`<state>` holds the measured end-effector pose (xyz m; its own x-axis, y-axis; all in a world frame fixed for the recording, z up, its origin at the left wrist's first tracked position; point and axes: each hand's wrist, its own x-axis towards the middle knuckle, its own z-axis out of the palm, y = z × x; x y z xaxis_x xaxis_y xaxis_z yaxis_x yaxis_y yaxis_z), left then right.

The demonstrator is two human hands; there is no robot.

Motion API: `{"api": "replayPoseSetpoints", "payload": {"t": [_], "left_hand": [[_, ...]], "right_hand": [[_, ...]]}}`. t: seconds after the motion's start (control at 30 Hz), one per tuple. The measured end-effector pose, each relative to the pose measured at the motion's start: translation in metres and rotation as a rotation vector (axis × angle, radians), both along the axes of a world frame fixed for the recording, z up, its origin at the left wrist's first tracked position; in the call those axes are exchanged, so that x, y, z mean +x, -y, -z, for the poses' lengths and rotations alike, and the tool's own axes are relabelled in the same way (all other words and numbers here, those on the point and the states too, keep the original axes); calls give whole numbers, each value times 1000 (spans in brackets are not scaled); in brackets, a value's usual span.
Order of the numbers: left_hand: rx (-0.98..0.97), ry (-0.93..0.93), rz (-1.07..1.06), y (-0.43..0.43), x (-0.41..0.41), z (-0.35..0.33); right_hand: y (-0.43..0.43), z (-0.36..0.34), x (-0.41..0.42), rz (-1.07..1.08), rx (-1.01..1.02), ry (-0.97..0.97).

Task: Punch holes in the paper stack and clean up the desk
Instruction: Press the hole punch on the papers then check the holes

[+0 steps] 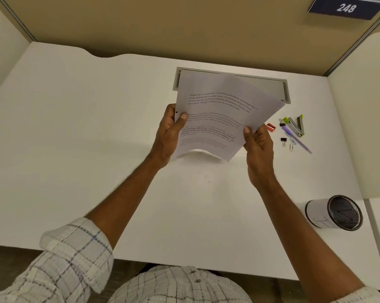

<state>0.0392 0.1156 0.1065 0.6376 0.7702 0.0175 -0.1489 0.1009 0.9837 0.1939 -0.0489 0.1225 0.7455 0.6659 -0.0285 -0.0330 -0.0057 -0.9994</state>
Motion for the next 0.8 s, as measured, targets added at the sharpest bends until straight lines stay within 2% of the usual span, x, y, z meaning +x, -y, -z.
{"api": "replayPoseSetpoints", "payload": {"t": [0.47,0.8], "left_hand": [[92,-2,-135,2,-9,-16],[-101,50,-234,-21,-36,-14]], "right_hand": [[-10,-4,-5,6,57,-10],[-20,22,-15,-98,-106,-25]]}}
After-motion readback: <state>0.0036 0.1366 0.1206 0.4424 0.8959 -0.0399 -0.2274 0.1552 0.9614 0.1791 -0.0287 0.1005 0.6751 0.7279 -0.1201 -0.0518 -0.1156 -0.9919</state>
